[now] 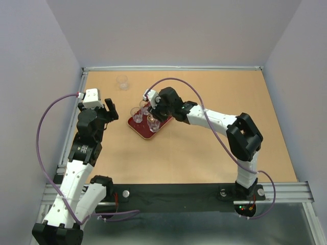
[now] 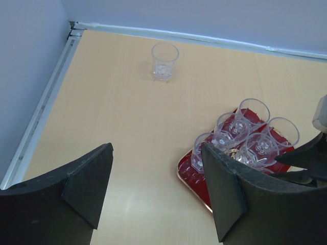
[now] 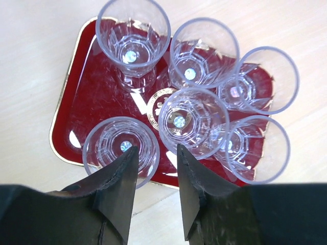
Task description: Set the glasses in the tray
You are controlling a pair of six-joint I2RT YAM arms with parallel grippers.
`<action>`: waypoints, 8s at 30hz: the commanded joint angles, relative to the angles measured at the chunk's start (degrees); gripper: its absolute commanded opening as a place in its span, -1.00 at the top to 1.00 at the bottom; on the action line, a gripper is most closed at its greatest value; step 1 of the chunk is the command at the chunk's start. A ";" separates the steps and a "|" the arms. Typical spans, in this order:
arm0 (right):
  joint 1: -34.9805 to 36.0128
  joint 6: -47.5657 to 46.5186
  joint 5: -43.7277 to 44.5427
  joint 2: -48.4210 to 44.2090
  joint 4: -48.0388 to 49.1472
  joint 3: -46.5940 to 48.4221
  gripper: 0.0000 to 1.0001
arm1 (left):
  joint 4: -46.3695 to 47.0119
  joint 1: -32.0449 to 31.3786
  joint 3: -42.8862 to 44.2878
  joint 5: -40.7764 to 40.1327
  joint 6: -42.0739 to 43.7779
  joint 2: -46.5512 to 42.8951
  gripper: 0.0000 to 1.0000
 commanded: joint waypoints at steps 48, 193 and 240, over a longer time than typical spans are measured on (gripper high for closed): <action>-41.10 2.27 -25.37 -40.40 2.90 -31.69 -0.46 | -0.60 16.98 42.46 28.75 -29.94 66.17 -0.68; -43.29 -2.13 -25.98 -41.28 2.81 -33.62 -0.46 | 5.77 -5.08 -4.16 14.68 -30.21 31.38 0.70; -44.88 -2.22 -25.64 -42.42 2.81 -33.80 -0.46 | -4.59 -5.08 2.34 11.78 -23.27 13.73 -0.47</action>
